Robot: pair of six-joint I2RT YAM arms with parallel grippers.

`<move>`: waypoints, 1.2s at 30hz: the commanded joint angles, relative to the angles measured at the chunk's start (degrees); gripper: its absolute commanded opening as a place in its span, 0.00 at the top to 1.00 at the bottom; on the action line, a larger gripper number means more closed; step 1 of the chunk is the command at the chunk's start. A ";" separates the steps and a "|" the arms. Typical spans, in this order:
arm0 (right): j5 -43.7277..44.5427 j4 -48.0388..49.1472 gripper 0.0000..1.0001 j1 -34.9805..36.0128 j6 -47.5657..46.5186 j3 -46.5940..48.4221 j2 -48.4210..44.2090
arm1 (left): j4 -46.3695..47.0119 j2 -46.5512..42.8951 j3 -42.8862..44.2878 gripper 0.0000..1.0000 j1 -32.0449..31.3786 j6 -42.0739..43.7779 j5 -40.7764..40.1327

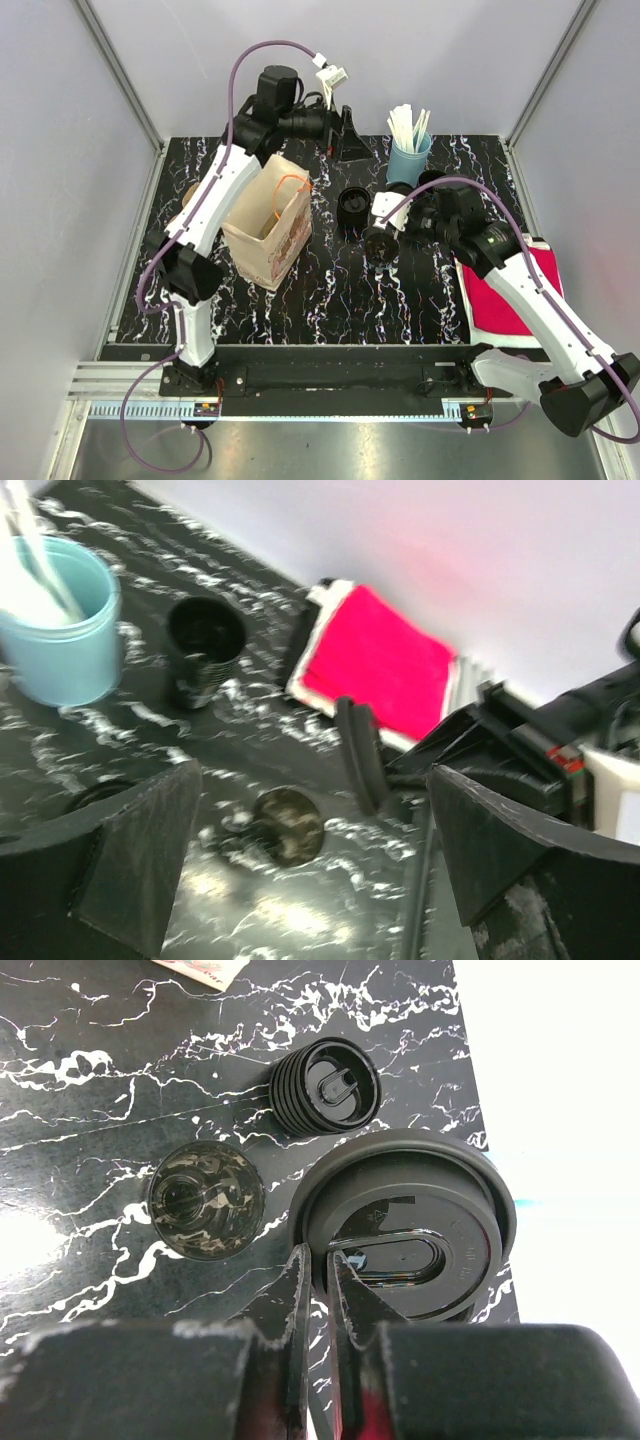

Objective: Pack the takeout coffee

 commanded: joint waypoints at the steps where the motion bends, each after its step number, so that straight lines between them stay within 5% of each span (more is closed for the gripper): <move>1: 2.15 0.15 1.00 -0.01 2.57 -0.58 -0.27 | -5.98 -8.41 -0.88 0.01 -1.26 15.72 -9.22; 8: -0.91 0.06 1.00 -3.44 6.26 -1.55 1.75 | -3.37 -23.69 -19.23 0.01 -7.23 28.66 -19.69; 14: -8.20 -0.38 1.00 -11.69 8.90 -1.02 4.73 | -5.27 -29.33 -26.80 0.01 -13.47 36.56 -24.52; 22: -11.47 -7.05 1.00 -15.13 10.31 4.69 11.50 | -5.56 -31.89 -42.08 0.01 -22.96 43.78 -27.69; 36: -10.59 -6.80 1.00 -16.45 14.79 7.33 10.54 | -0.01 -31.71 -59.16 0.01 -23.50 50.19 -38.94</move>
